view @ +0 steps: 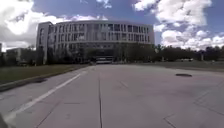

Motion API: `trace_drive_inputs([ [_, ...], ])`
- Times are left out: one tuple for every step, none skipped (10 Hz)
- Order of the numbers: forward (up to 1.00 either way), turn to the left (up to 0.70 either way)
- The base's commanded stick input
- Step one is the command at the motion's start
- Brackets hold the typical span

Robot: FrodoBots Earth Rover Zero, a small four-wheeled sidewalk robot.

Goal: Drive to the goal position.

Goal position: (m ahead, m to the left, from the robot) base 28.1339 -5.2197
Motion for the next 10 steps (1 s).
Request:
trace_drive_inputs([
  [0.70, 0.00],
  [0.70, 0.00],
  [0.70, 0.00],
  [0.70, 0.00],
  [0.70, 0.00],
  [0.70, 0.00],
  [0.70, 0.00],
  [0.70, 0.00],
  [0.70, 0.00],
  [0.70, 0.00],
])
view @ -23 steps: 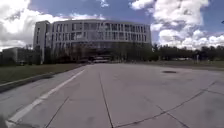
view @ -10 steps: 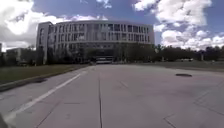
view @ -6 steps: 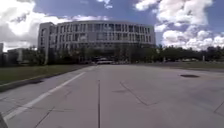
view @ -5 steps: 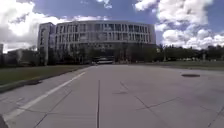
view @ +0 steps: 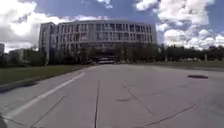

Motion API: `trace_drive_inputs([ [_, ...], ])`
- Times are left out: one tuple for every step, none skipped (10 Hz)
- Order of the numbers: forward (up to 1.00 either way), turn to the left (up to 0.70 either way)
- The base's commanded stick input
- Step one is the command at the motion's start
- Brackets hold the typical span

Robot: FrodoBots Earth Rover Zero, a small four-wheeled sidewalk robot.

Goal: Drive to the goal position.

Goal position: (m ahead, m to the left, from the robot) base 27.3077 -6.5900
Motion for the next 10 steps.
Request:
trace_drive_inputs([
  [0.70, 0.00],
  [0.70, 0.00],
  [0.70, 0.00],
  [0.70, 0.00],
  [0.70, 0.00],
  [0.70, 0.00],
  [0.70, 0.00],
  [0.70, 0.00],
  [0.70, 0.00],
  [0.70, 0.00],
])
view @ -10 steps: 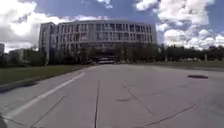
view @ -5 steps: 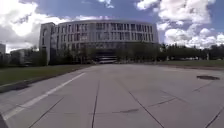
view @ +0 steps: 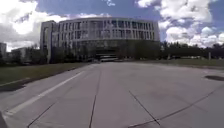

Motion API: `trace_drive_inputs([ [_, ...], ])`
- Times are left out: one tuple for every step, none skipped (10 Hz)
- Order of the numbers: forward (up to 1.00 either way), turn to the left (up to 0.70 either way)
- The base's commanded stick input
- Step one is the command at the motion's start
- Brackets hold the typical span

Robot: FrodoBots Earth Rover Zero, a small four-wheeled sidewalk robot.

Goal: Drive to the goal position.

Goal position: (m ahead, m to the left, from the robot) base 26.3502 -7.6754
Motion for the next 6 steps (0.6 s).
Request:
trace_drive_inputs([
  [0.70, 0.00],
  [0.70, 0.00],
  [0.70, 0.00],
  [0.70, 0.00],
  [0.70, 0.00],
  [0.70, 0.00],
])
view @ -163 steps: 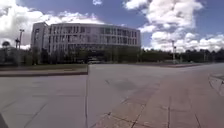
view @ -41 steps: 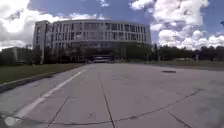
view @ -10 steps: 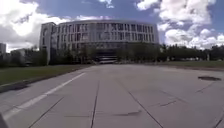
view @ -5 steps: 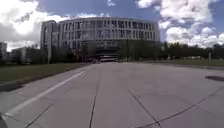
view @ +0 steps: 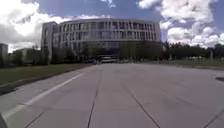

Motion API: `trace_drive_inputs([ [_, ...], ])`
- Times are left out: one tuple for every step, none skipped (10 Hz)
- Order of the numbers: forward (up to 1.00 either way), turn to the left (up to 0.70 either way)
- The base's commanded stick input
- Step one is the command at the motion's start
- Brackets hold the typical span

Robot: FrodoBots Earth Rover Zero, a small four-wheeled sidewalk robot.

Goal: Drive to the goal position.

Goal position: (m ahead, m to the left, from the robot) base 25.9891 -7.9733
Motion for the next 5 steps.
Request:
trace_drive_inputs([
  [0.70, 0.00],
  [0.70, 0.00],
  [0.70, 0.00],
  [0.70, 0.00],
  [0.70, 0.00],
])
